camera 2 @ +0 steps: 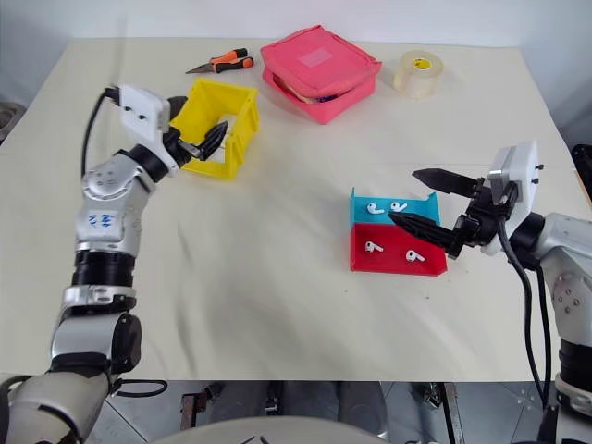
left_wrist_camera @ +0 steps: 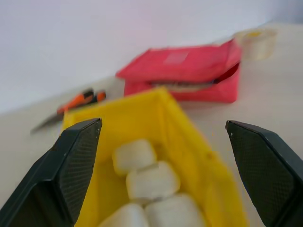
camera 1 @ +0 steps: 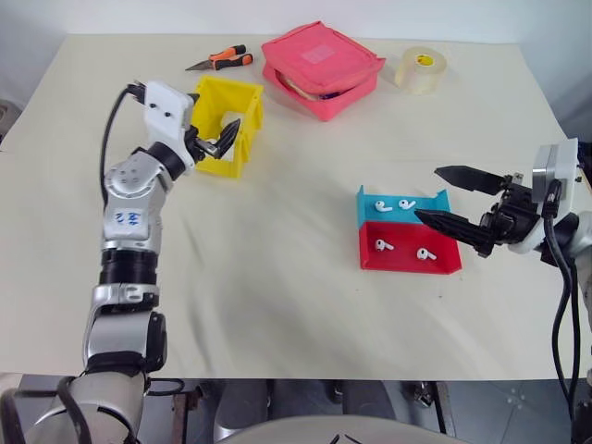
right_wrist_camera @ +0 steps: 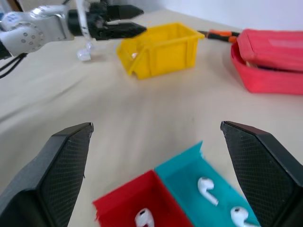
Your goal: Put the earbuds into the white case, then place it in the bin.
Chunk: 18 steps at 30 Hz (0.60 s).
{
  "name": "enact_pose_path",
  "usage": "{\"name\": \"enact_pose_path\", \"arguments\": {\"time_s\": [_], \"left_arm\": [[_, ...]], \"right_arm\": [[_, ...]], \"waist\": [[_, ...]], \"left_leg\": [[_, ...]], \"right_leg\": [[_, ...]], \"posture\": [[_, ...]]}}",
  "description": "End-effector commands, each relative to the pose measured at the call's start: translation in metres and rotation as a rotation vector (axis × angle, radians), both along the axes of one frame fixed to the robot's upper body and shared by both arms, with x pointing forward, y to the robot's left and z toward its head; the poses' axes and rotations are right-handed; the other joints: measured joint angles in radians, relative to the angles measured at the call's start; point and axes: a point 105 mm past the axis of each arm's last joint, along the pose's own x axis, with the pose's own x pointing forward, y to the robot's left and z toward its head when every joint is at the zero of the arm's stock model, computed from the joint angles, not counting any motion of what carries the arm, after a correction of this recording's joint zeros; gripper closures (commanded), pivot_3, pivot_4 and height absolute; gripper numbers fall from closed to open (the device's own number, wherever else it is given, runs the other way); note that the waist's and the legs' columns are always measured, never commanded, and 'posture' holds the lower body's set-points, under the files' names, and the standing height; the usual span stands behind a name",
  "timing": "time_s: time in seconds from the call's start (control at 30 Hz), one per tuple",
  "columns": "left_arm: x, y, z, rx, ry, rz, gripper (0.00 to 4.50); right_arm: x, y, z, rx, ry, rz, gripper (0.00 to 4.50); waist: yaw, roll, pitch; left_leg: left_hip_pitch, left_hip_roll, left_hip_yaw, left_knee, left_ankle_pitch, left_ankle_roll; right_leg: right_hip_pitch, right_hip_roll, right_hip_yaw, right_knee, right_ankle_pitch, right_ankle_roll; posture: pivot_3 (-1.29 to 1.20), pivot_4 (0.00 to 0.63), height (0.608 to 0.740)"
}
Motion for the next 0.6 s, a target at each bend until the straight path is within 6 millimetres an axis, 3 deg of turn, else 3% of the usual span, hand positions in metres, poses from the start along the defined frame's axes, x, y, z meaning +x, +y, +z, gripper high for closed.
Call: {"name": "enact_pose_path", "arguments": {"time_s": [0.03,0.2,0.3,0.47,0.6], "left_arm": [[-0.028,0.023,0.016,0.013,-0.044,-0.040,0.04],[-0.064,0.061,0.016,0.047,-0.038,-0.007,0.04],[-0.087,0.082,0.007,0.067,0.007,0.023,0.04],[-0.129,0.104,-0.019,0.046,0.106,0.038,0.04],[-0.148,0.110,-0.026,0.021,0.119,0.017,0.04]], "right_arm": [[0.008,-0.003,0.006,0.003,-0.058,0.023,0.00],[0.015,-0.005,0.008,0.020,-0.077,0.060,0.00],[0.017,-0.005,0.004,0.015,-0.065,0.068,0.00],[0.016,-0.006,-0.005,0.004,-0.022,0.087,0.00],[0.013,-0.008,-0.011,-0.018,0.011,0.107,0.00]], "waist": [[-0.005,0.000,0.000],[-0.017,0.000,0.000],[-0.019,0.000,0.000],[-0.021,0.000,0.000],[-0.014,0.000,0.000]], "left_leg": [[0.000,0.000,0.000,0.000,0.000,0.000],[0.000,0.001,0.000,0.000,0.000,0.000],[0.000,0.001,0.000,0.000,0.000,-0.001],[0.001,0.002,0.000,-0.001,-0.001,-0.002],[0.001,0.002,-0.001,0.000,-0.001,-0.002]], "right_leg": [[0.000,0.000,0.000,0.000,0.000,0.000],[0.000,0.000,0.000,0.000,0.000,0.000],[0.000,-0.001,0.000,0.000,0.000,0.000],[0.000,-0.001,-0.001,0.000,0.000,-0.001],[0.000,-0.001,-0.001,0.001,-0.001,-0.001]], "posture": [[0.00,0.150,0.740],[0.00,0.150,0.740],[0.00,0.150,0.740],[0.00,0.150,0.740],[0.00,0.150,0.740]]}}
